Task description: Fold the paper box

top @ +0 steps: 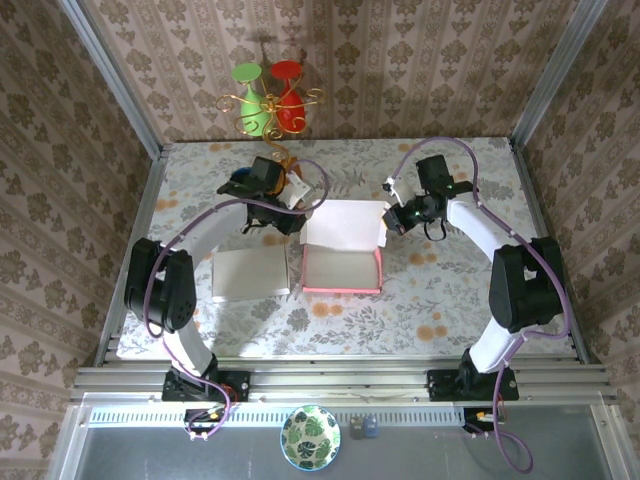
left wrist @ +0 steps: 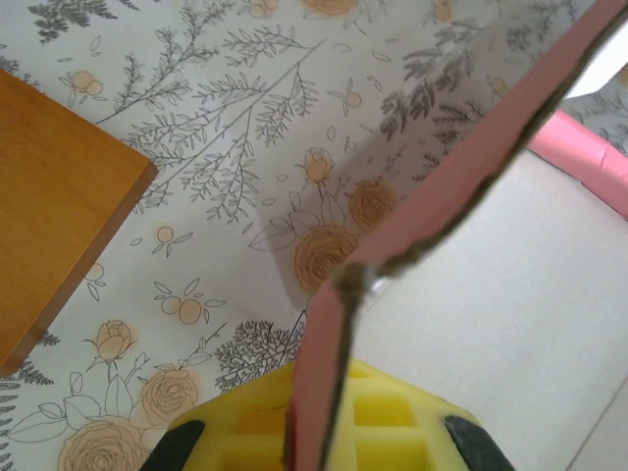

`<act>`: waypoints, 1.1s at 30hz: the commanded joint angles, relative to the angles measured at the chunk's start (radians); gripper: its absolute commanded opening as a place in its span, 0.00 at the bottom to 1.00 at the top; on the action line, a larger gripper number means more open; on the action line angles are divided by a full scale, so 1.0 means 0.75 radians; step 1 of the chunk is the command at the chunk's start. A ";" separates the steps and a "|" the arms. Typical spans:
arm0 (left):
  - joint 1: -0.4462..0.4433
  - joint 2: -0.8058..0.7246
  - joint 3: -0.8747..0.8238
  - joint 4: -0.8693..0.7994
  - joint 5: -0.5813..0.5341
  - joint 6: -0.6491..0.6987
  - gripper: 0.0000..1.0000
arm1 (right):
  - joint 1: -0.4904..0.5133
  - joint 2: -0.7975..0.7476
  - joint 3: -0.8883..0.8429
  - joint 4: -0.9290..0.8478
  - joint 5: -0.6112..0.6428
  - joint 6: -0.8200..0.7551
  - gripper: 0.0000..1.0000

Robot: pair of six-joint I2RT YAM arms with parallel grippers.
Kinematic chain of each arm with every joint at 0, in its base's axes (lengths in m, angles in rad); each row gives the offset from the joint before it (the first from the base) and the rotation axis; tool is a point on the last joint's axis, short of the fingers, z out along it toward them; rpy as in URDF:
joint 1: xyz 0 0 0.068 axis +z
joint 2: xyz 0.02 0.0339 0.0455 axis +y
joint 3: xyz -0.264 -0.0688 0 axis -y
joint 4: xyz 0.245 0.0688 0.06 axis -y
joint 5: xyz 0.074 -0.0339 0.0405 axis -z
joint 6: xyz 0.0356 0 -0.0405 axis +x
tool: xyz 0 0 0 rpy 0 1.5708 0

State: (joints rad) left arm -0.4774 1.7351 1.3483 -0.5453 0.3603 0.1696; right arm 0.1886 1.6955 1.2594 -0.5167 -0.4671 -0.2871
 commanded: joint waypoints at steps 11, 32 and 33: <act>-0.156 0.145 0.202 0.138 -0.349 -0.740 0.00 | 0.048 -0.172 -0.080 0.249 0.338 0.303 0.00; -0.196 0.270 0.052 0.958 -0.230 -0.811 0.00 | 0.041 -0.037 -0.184 0.809 0.557 0.663 0.00; -0.192 0.279 0.033 1.003 -0.216 -0.810 0.00 | 0.039 -0.029 -0.189 0.826 0.559 0.668 0.00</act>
State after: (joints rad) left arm -0.6060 1.9202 1.4052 0.0040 0.1009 -0.4339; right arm 0.2039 1.6470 1.1038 -0.0074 -0.0212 0.1562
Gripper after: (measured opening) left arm 0.051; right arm 0.066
